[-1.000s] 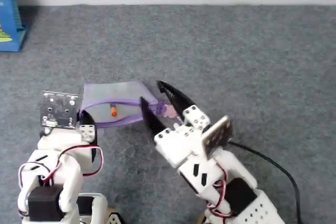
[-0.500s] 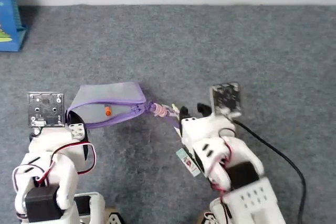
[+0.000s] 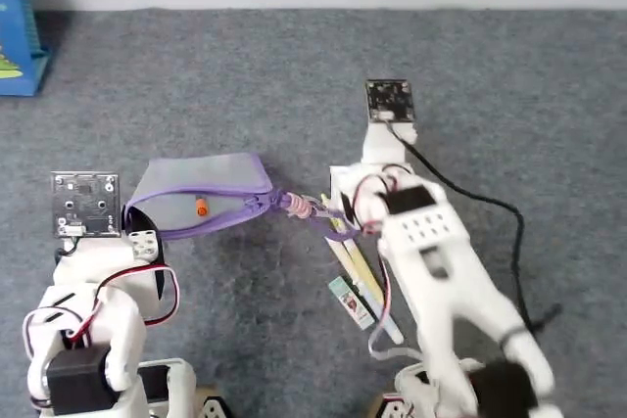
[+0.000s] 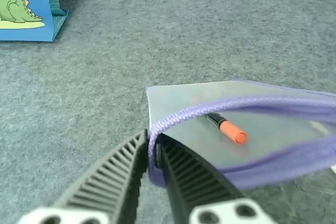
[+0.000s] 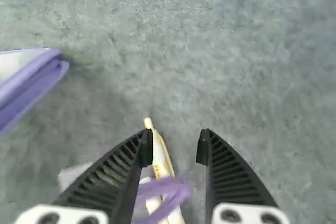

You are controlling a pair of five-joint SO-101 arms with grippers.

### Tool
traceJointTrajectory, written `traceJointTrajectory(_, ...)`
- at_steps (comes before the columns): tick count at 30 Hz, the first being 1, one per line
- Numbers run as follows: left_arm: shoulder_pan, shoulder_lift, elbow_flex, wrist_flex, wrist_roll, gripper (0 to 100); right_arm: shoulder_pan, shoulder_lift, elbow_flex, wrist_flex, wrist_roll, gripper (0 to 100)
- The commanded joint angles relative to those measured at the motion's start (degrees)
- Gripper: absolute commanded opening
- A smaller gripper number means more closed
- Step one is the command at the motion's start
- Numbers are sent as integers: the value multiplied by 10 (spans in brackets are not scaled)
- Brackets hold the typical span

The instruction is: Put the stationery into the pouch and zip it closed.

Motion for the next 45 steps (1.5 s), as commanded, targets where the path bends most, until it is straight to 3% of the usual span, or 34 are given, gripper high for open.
traceJointTrajectory(1,-7,1,-6,-3,6,12,-14,51,-52,15,-2,140)
traceJointTrajectory(9,-5,1,-6,-4,6,12,-116,-32,-54,224,9,136)
traceJointTrajectory(14,-5,1,-6,-4,6,12,-174,-158,-51,270,9,136)
traceJointTrajectory(19,-5,1,-5,-4,6,12,-121,-177,-49,247,13,140)
traceJointTrajectory(24,-5,1,-5,-4,6,12,-88,-69,-47,211,42,141)
traceJointTrajectory(35,-5,2,-4,-3,6,12,-75,134,-52,23,105,141)
traceJointTrajectory(45,-5,2,-4,-3,6,12,-15,202,-75,-7,127,136)
